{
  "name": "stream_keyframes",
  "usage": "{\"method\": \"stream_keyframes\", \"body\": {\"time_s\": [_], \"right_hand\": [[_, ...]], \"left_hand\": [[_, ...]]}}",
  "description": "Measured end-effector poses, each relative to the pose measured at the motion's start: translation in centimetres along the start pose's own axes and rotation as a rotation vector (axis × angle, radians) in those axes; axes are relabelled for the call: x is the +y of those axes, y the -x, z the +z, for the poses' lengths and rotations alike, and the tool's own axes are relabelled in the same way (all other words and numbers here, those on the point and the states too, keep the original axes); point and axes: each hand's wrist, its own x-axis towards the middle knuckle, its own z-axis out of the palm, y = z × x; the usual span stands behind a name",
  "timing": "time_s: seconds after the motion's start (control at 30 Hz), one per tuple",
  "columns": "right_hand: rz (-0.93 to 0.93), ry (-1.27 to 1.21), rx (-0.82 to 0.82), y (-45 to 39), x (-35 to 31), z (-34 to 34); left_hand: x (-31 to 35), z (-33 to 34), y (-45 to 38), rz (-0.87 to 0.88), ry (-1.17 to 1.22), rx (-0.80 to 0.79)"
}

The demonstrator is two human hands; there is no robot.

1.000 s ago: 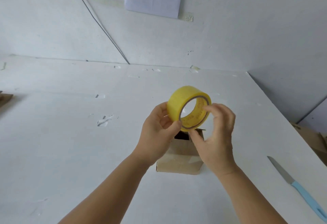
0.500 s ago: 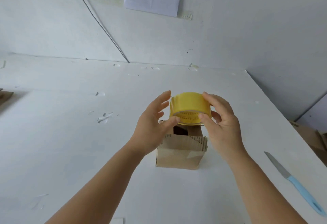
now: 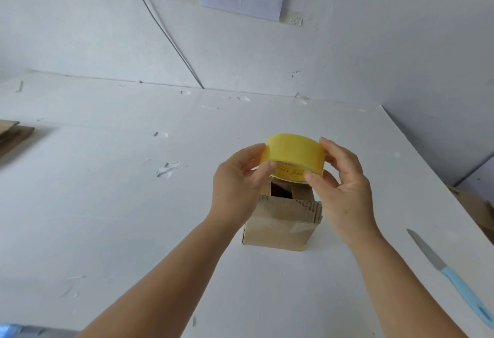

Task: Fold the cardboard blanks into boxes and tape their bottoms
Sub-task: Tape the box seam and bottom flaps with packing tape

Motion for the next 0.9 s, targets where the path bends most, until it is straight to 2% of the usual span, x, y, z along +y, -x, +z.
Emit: {"method": "stream_keyframes", "body": {"time_s": [0.27, 0.4, 0.57, 0.77, 0.9], "right_hand": [[-0.005, 0.028, 0.012, 0.1, 0.3, 0.5], [-0.027, 0.062, 0.031, 0.2, 0.4, 0.7], [-0.140, 0.125, 0.051, 0.2, 0.6, 0.9], [-0.229, 0.216, 0.055, 0.1, 0.6, 1.0], [-0.256, 0.278, 0.053, 0.1, 0.4, 0.9]], "left_hand": [[0.4, 0.4, 0.8, 0.038, -0.004, 0.118], [0.6, 0.3, 0.7, -0.036, 0.016, 0.126], [1.1, 0.4, 0.6, -0.141, -0.006, 0.142], [1.5, 0.2, -0.2, -0.302, 0.012, 0.094], [1.2, 0.2, -0.6, -0.239, -0.117, 0.067]]}}
